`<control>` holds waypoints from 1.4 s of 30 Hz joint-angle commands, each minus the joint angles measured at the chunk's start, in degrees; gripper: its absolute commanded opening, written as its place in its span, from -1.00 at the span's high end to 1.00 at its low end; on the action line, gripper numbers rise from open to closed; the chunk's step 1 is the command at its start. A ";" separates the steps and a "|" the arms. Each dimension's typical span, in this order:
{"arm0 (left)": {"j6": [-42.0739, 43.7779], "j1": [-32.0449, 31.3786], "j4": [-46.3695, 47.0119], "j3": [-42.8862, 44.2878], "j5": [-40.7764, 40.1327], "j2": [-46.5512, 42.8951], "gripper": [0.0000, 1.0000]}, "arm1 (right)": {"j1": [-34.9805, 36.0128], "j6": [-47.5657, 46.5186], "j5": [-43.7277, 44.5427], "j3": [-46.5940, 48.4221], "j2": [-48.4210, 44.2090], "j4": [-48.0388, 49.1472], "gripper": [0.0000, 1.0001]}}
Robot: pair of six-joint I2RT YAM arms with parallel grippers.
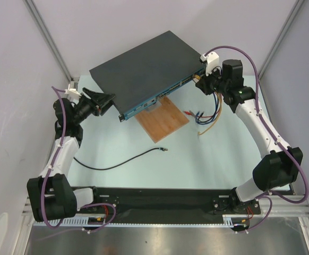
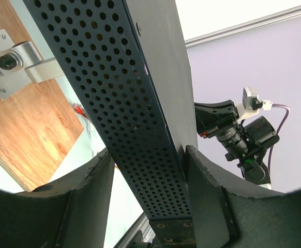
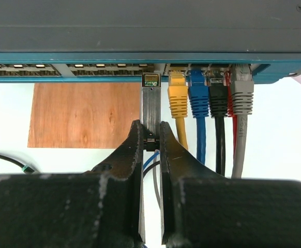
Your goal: Insert the plug into the switch port
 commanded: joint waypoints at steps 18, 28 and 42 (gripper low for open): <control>2.35 -1.27 2.48 0.38 0.94 1.67 0.99 | 0.00 3.20 -4.19 -0.43 0.32 5.97 1.00; 2.26 -1.27 2.48 0.82 1.11 1.85 0.99 | 0.35 1.97 -4.45 -2.01 0.41 6.67 1.00; 2.08 -1.35 2.66 0.64 0.94 2.29 0.99 | 2.29 1.09 -3.75 -0.96 -1.35 6.23 1.00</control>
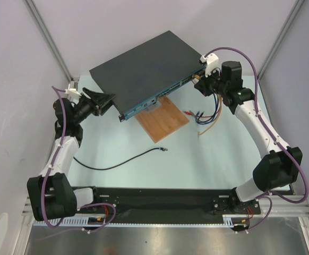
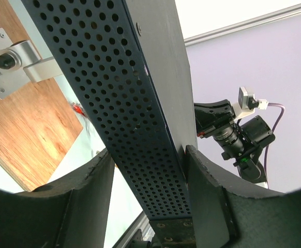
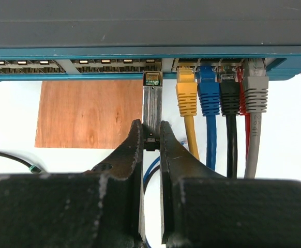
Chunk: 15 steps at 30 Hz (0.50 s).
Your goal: Insert the plug into the switch port
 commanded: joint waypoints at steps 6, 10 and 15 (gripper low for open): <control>2.21 -1.44 2.02 0.64 0.63 1.92 0.99 | 2.90 -1.10 -1.63 1.34 -1.26 4.28 1.00; 2.21 -1.35 2.11 0.56 0.63 1.92 0.99 | 2.99 -1.36 -2.15 1.78 -1.35 4.28 1.00; 2.21 -1.44 2.02 0.73 0.54 2.18 0.99 | 2.29 -3.64 -4.61 2.66 -0.56 3.93 1.00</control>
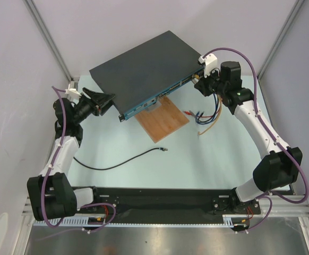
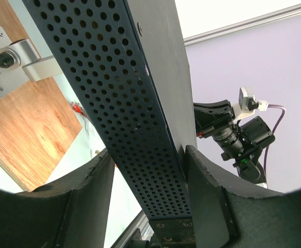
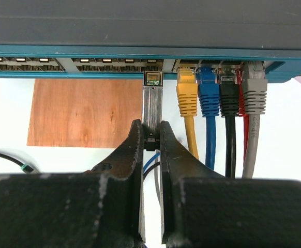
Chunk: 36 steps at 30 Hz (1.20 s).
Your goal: Insert the plug into the switch port
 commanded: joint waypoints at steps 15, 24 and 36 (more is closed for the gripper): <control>3.57 -1.38 0.64 0.99 0.74 1.96 1.00 | -1.22 -6.34 -12.08 6.91 2.01 -1.93 1.00; 4.01 -1.46 0.29 1.00 0.74 1.87 0.99 | -2.72 -5.81 -16.38 13.68 4.73 -8.43 1.00; 4.10 -1.46 0.20 0.82 0.66 1.96 0.99 | -2.72 -5.28 -18.32 17.82 7.64 -11.78 1.00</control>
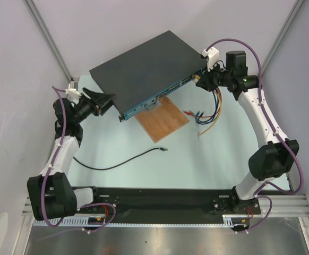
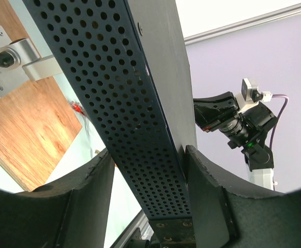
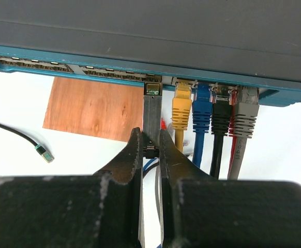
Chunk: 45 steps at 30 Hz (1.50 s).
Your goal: Insert the plug into the switch port
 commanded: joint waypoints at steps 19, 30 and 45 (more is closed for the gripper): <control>4.21 -1.57 -0.28 0.62 -0.07 1.30 0.99 | 0.76 -1.22 -2.95 0.01 -2.48 2.84 1.00; 5.00 -1.57 -1.25 1.15 -0.25 1.57 0.99 | -0.65 -1.84 -4.19 -0.96 -4.67 -0.59 1.00; 5.44 -1.57 -1.87 1.94 -0.25 2.18 0.99 | -0.74 -3.07 0.82 2.11 -1.69 -2.26 1.00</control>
